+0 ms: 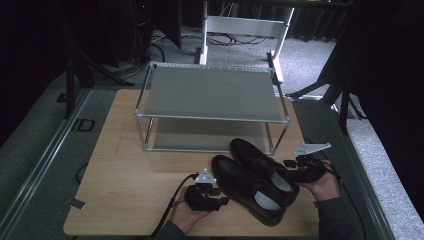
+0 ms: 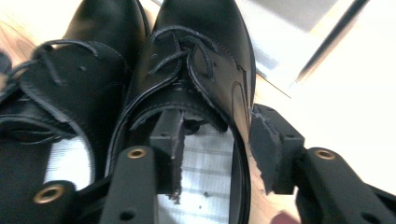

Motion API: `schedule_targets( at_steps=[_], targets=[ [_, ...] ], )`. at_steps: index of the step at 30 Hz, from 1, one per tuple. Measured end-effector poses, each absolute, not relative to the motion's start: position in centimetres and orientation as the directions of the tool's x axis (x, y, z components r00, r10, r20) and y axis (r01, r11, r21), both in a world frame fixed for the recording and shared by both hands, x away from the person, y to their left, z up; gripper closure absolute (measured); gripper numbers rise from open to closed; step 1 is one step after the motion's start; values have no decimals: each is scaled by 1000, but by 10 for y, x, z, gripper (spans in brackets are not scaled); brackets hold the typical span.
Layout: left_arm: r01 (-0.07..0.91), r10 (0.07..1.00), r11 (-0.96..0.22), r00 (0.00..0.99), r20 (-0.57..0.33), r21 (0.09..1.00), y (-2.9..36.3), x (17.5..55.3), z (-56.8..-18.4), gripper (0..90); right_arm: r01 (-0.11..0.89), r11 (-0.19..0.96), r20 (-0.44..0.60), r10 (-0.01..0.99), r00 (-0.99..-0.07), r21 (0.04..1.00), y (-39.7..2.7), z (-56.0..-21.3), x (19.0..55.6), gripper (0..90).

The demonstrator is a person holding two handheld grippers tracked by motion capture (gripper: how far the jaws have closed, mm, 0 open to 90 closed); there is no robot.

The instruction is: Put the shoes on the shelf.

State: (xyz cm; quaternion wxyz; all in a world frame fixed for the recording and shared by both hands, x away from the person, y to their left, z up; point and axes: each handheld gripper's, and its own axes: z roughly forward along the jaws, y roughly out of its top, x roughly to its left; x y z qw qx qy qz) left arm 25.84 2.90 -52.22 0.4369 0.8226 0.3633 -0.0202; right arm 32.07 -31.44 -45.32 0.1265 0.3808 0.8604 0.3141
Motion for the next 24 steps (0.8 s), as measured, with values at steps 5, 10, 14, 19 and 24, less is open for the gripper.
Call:
schedule_targets(
  at_steps=[5, 10, 14, 19, 24],
  targets=[
    [627, 636, -312, 696, -333, 714, 55, 262, -520, 538, 573, 475, 37, 747, -663, 668, -317, -449, 308, 477],
    [647, 679, -265, 652, -338, 715, 76, 265, -521, 534, 571, 433, 53, 763, -644, 698, -316, -446, 290, 451],
    [658, 701, -237, 626, -343, 715, 86, 266, -523, 532, 581, 409, 73, 772, -632, 703, -314, -449, 277, 431],
    [666, 713, -230, 612, -342, 710, 94, 266, -525, 531, 584, 406, 85, 768, -635, 703, -313, -454, 270, 424],
    [669, 718, -233, 608, -339, 706, 97, 265, -528, 531, 596, 413, 102, 758, -644, 689, -311, -462, 262, 419]
  ],
)
